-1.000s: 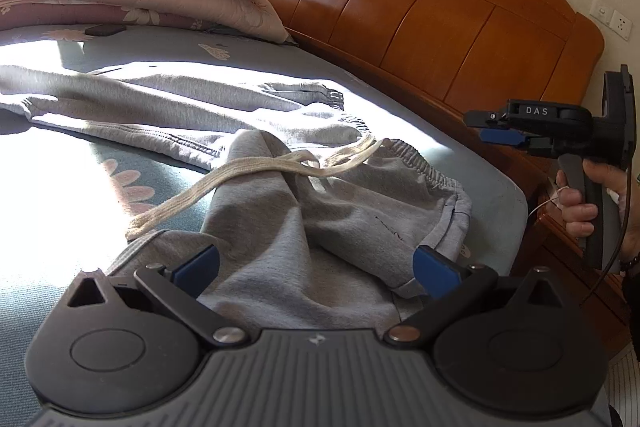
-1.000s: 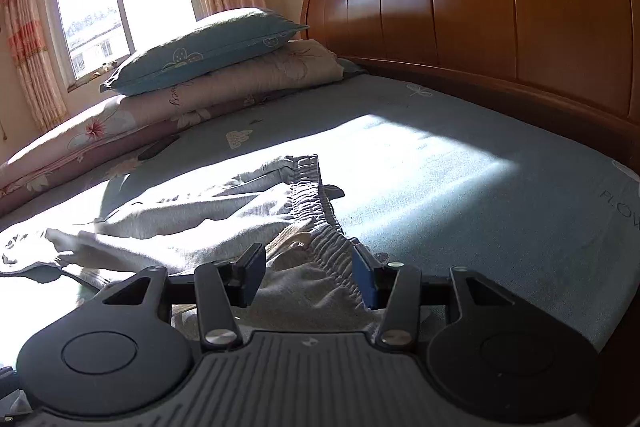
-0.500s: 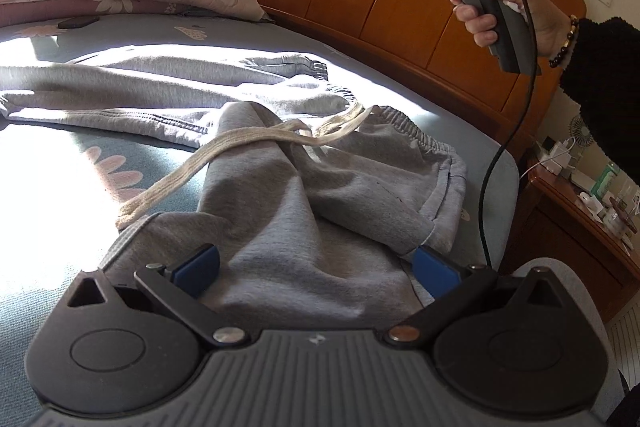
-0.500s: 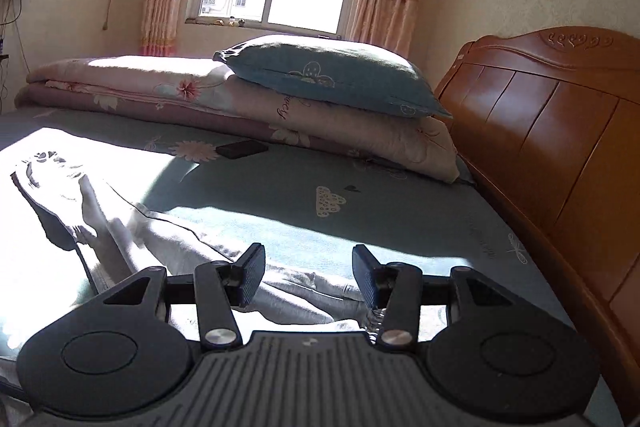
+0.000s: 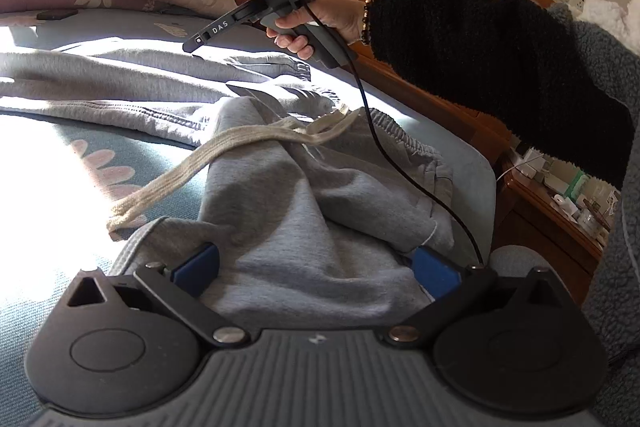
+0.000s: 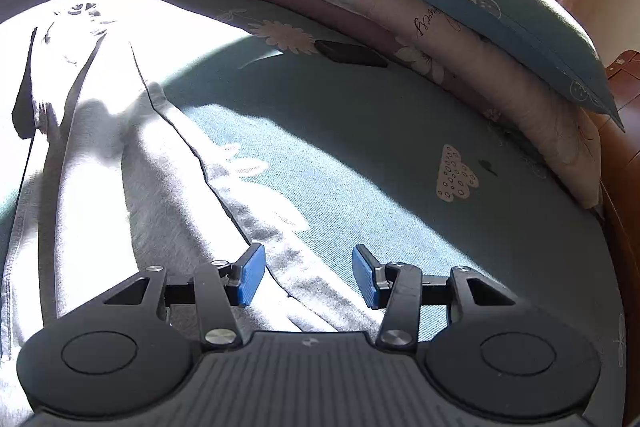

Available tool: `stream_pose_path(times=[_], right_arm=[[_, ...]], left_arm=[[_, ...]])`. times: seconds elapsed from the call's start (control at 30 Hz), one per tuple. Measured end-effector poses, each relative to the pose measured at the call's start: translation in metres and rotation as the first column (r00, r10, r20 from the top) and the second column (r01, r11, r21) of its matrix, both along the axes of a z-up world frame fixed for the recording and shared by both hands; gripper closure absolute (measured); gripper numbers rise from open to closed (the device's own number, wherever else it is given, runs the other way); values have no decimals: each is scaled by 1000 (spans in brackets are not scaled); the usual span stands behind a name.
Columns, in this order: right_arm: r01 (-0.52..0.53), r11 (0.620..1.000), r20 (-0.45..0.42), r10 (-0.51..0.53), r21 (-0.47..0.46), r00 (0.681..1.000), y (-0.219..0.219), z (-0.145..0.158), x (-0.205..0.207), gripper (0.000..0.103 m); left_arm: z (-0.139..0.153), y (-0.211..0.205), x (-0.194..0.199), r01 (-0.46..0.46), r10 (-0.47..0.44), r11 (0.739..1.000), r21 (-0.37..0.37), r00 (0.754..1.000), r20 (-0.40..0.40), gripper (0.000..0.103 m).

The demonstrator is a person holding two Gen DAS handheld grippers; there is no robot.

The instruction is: Fold clothes

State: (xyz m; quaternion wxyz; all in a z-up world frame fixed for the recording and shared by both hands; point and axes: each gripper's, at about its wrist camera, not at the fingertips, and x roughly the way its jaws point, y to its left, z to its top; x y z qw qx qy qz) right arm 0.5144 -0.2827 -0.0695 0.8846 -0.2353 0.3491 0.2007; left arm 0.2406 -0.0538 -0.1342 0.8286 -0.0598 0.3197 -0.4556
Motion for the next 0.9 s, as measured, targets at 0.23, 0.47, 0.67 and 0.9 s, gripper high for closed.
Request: stream_pose_path(times=[0.23,0.47,0.67,0.9], right_arm=[[-44,998,-99,48,38,994,-14,-32,34,35],[-34,984,-217,72,175,973,-26,-31,39,75],[35,999,-35,-34,22,999,-18,-16,39,98],[191,982,-25,-191,8,981,-23,-41,57,93]], left_arm=[[-3,6,8,-8,5,998,-61,999,-47,1],[-5,7,9,-11,7,997,-72,999,-52,1],[-5,5,9,-12,9,998,-67,999,-48,1],[-5,5,7,-12,9,998,-62,999,-45,1]])
